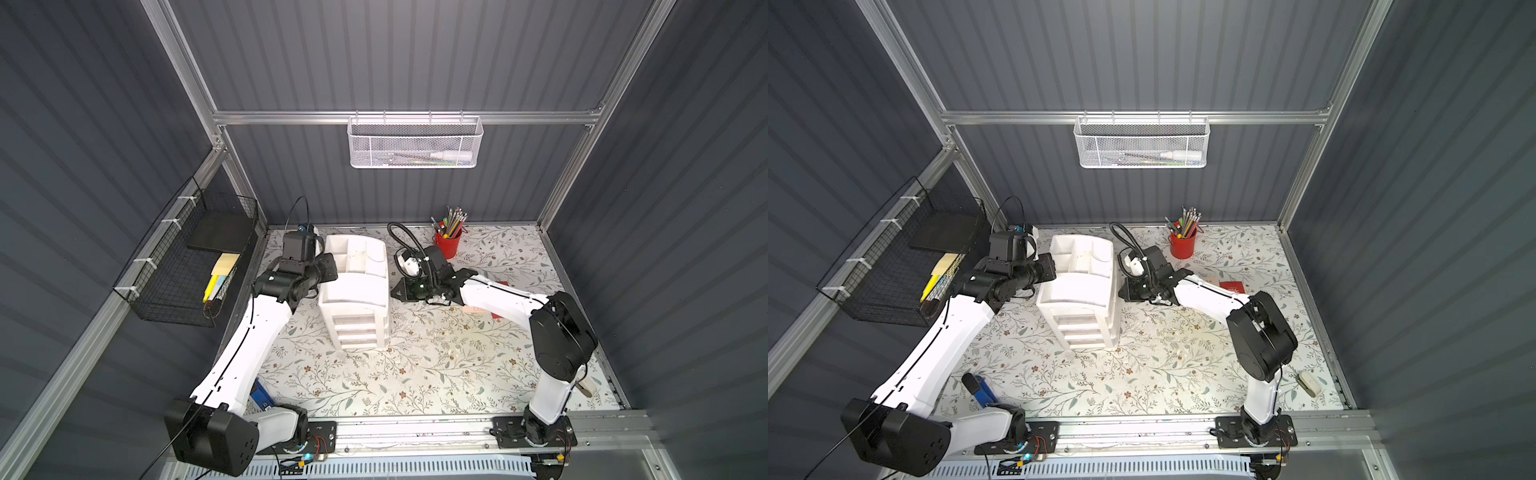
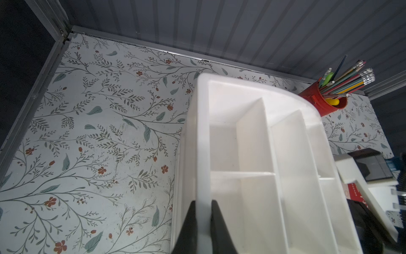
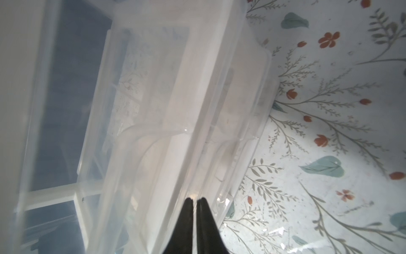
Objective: Take the postcards out of the drawer
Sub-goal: Close the drawer in the storage box.
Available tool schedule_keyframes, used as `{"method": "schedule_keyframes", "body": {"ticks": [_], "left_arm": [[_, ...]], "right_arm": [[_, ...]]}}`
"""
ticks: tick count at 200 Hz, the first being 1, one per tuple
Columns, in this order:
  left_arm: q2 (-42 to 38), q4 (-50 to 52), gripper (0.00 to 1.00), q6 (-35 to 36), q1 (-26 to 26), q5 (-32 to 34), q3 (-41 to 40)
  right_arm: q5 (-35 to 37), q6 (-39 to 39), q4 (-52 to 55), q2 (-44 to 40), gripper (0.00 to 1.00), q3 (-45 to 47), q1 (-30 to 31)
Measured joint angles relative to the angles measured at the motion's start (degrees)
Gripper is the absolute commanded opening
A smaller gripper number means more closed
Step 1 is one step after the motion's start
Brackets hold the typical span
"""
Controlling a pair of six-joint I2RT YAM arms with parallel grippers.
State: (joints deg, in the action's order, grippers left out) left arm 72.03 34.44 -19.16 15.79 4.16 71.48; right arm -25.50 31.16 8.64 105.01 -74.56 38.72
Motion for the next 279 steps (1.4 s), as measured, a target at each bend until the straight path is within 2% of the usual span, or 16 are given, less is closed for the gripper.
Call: {"method": "schedule_keyframes", "body": {"ticks": [109,186,243,279], "left_arm": [[0.0,-0.2,0.00,0.0,0.0,-0.1,-0.2],[-0.2,-0.7,0.00,-0.2,0.0,-0.1,-0.5],[-0.2,-0.9,0.00,-0.2,0.0,-0.1,-0.6],[-0.2,-0.9,0.00,-0.2,0.0,-0.1,-0.6]], "right_arm": [[-0.3,2.9,-2.0,2.3,0.12,-0.3,0.2],[-4.2,5.7,-9.8,1.4,0.15,7.8,-1.6],[-7.1,8.7,-16.4,1.4,0.29,12.5,-3.6],[-11.2,13.4,-26.0,2.3,0.39,16.1,-5.3]]}}
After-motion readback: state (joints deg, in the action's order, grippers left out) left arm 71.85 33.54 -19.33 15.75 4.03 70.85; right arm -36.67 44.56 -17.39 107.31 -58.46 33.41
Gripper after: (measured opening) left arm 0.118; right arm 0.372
